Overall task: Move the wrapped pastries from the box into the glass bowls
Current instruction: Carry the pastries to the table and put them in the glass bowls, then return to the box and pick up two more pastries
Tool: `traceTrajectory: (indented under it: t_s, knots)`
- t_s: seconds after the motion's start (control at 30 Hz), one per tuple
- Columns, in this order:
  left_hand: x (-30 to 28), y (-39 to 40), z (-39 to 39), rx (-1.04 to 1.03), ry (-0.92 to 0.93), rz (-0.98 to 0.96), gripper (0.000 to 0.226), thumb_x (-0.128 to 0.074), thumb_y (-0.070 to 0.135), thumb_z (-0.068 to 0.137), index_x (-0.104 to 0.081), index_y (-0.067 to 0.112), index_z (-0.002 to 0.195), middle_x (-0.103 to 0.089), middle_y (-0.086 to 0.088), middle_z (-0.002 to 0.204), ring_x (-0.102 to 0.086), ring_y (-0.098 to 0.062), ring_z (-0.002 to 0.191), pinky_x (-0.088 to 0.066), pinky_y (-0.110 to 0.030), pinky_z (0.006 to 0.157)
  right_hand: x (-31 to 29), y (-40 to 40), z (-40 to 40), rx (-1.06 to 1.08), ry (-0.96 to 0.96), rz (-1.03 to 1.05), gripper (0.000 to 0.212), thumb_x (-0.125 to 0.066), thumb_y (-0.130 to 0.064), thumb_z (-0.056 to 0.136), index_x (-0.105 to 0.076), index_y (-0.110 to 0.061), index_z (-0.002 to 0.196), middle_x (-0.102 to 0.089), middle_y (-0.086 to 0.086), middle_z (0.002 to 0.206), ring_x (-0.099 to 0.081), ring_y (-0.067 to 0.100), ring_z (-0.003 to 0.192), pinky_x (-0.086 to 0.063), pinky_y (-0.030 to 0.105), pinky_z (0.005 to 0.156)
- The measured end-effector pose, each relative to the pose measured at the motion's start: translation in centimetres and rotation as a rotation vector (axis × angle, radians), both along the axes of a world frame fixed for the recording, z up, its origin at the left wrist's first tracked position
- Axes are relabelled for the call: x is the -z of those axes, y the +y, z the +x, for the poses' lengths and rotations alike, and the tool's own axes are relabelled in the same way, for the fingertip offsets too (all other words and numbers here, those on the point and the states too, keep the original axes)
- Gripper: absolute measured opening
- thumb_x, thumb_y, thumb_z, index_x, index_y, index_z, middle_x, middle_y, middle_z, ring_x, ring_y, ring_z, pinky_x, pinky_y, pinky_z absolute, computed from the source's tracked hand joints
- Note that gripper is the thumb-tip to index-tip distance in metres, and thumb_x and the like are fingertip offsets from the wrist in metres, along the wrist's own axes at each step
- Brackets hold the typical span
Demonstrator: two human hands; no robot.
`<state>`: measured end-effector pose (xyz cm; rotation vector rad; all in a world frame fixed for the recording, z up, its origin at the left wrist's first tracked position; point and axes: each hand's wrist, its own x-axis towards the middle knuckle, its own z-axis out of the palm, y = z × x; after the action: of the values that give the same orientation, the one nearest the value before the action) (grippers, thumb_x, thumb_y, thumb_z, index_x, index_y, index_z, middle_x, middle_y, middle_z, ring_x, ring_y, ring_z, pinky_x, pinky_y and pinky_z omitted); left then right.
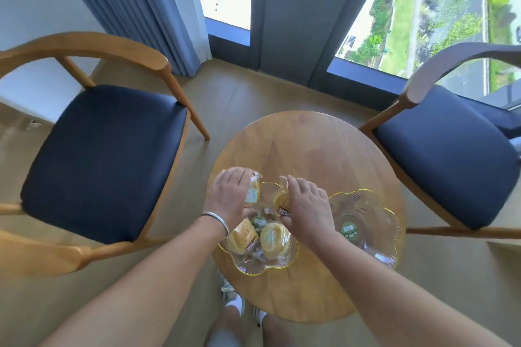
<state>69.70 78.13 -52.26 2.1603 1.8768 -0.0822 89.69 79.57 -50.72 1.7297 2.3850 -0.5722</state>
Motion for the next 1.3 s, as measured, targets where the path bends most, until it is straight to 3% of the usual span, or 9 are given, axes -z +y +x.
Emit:
traceTrajectory:
  t_s: [0.23, 0.47, 0.6, 0.73, 0.83, 1.0, 1.13, 1.3]
  knots:
    - [3.5, 0.0, 1.7, 0.075, 0.031, 0.025, 0.091, -0.080, 0.052, 0.066, -0.040, 0.015, 0.139, -0.048, -0.002, 0.136, -0.041, -0.021, 0.129, -0.029, -0.038, 0.109, 3.7, 0.4, 0.3, -0.034, -0.042, -0.019, 0.095, -0.073, -0.054, 0.074, -0.023, -0.021, 0.147, -0.039, 0.001, 0.141, -0.037, 0.025, 0.128, -0.030, 0.039, 0.103]
    - [4.4, -0.2, 1.4, 0.169, 0.055, -0.043, 0.089, -0.071, 0.050, 0.077, -0.025, 0.022, 0.147, -0.031, -0.003, 0.149, -0.022, -0.023, 0.141, -0.017, -0.041, 0.114, 5.6, 0.1, -0.2, -0.085, -0.081, 0.021, 0.092, -0.074, -0.059, 0.070, -0.030, -0.020, 0.140, -0.044, 0.002, 0.135, -0.043, 0.026, 0.120, -0.033, 0.039, 0.096]
    - [3.9, -1.0, 1.4, 0.171, -0.006, -0.025, 0.075, -0.068, 0.033, 0.082, -0.031, 0.020, 0.146, -0.036, -0.004, 0.148, -0.026, -0.022, 0.141, -0.022, -0.042, 0.114, 5.8, -0.3, -0.7, -0.075, -0.022, 0.006, 0.091, -0.069, -0.061, 0.073, -0.028, -0.022, 0.144, -0.039, 0.003, 0.144, -0.036, 0.025, 0.131, -0.029, 0.040, 0.104]
    - [3.2, -1.5, 1.8, 0.160, -0.011, -0.029, 0.067, -0.062, 0.024, 0.087, -0.032, 0.020, 0.146, -0.035, -0.003, 0.149, -0.025, -0.021, 0.142, -0.020, -0.045, 0.115, 5.2, -0.6, -0.8, -0.083, 0.008, -0.012, 0.089, -0.063, -0.060, 0.079, -0.024, -0.021, 0.148, -0.033, 0.004, 0.151, -0.023, 0.023, 0.142, -0.013, 0.044, 0.118]
    - [2.3, -1.7, 2.1, 0.182, 0.014, -0.030, 0.064, -0.059, 0.027, 0.089, -0.031, 0.020, 0.146, -0.034, -0.003, 0.151, -0.022, -0.020, 0.143, -0.014, -0.051, 0.116, 4.0, -0.8, -0.3, -0.079, -0.013, -0.019, 0.086, -0.060, -0.060, 0.082, -0.021, -0.024, 0.149, -0.026, 0.003, 0.155, -0.015, 0.022, 0.146, -0.004, 0.046, 0.120]
    - [-1.3, -1.0, 2.5, 0.189, 0.108, -0.059, 0.066, -0.046, 0.039, 0.095, -0.012, 0.026, 0.150, -0.019, -0.003, 0.157, -0.006, -0.021, 0.146, 0.000, -0.055, 0.115, 0.0, -0.8, 1.3, -0.025, -0.051, -0.006, 0.088, -0.060, -0.060, 0.084, -0.015, -0.025, 0.150, -0.017, 0.003, 0.158, -0.006, 0.021, 0.147, 0.001, 0.047, 0.119]
    - [-6.4, 0.3, 2.4, 0.181, 0.228, -0.035, 0.076, -0.034, 0.060, 0.092, 0.003, 0.028, 0.150, -0.005, -0.007, 0.160, 0.002, -0.024, 0.146, 0.005, -0.060, 0.111, -5.3, -0.9, 3.1, 0.051, -0.074, 0.031, 0.090, -0.056, -0.064, 0.084, -0.011, -0.026, 0.152, -0.013, 0.005, 0.161, -0.004, 0.022, 0.149, 0.000, 0.049, 0.119]
    - [-14.2, 3.2, 2.7, 0.196, 0.272, 0.047, 0.080, -0.029, 0.068, 0.090, 0.006, 0.029, 0.150, -0.004, -0.006, 0.161, 0.002, -0.024, 0.147, 0.005, -0.060, 0.111, -12.0, -1.0, 5.4, 0.207, -0.054, 0.161, 0.082, -0.044, -0.069, 0.086, -0.015, -0.030, 0.152, -0.015, 0.003, 0.161, -0.007, 0.021, 0.149, 0.003, 0.048, 0.118]
